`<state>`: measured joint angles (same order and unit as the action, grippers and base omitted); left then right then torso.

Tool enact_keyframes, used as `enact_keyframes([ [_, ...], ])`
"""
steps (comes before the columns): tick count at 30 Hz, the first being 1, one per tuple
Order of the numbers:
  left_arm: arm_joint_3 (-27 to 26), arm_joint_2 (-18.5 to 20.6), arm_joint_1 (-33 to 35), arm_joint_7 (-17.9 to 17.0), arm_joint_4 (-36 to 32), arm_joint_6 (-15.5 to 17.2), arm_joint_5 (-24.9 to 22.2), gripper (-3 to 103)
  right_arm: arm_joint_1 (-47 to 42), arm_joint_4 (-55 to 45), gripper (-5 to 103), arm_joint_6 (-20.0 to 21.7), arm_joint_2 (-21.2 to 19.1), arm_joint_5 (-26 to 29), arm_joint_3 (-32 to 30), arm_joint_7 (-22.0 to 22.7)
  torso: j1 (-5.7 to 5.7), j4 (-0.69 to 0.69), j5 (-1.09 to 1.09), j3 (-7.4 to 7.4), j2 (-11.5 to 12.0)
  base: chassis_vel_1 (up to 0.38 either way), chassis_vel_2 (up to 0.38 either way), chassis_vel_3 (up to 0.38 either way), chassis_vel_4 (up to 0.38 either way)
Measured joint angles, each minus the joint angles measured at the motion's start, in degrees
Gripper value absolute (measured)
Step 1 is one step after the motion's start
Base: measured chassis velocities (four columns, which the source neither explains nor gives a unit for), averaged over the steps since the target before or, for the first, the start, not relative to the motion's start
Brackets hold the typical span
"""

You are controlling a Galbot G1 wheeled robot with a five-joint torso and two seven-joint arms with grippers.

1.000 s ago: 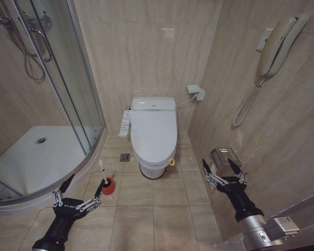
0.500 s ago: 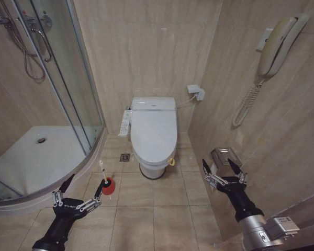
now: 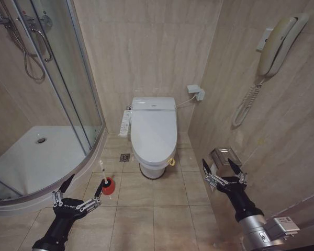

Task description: Open the toilet lid, clean the toilet bowl with a toilet brush, close the toilet lid, and flush.

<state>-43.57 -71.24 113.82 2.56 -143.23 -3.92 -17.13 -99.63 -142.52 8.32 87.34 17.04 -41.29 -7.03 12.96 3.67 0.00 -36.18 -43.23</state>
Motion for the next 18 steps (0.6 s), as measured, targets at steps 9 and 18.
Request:
enact_keyframes([
  [9, 0.00, 0.00, 0.00, 0.00, 0.00, 0.00, 0.00, 100, 0.00, 0.00, 100, 0.00, 0.00, 0.00, 0.00, 0.00, 0.00, 0.00, 0.00, 0.00, 0.00, 0.000, 0.000, 0.000, 0.000],
  [18, 0.00, 0.00, 0.00, 0.00, 0.00, 0.00, 0.00, 100, 0.00, 0.00, 100, 0.00, 0.00, 0.00, 0.00, 0.00, 0.00, 0.00, 0.00, 0.00, 0.00, 0.000, 0.000, 0.000, 0.000],
])
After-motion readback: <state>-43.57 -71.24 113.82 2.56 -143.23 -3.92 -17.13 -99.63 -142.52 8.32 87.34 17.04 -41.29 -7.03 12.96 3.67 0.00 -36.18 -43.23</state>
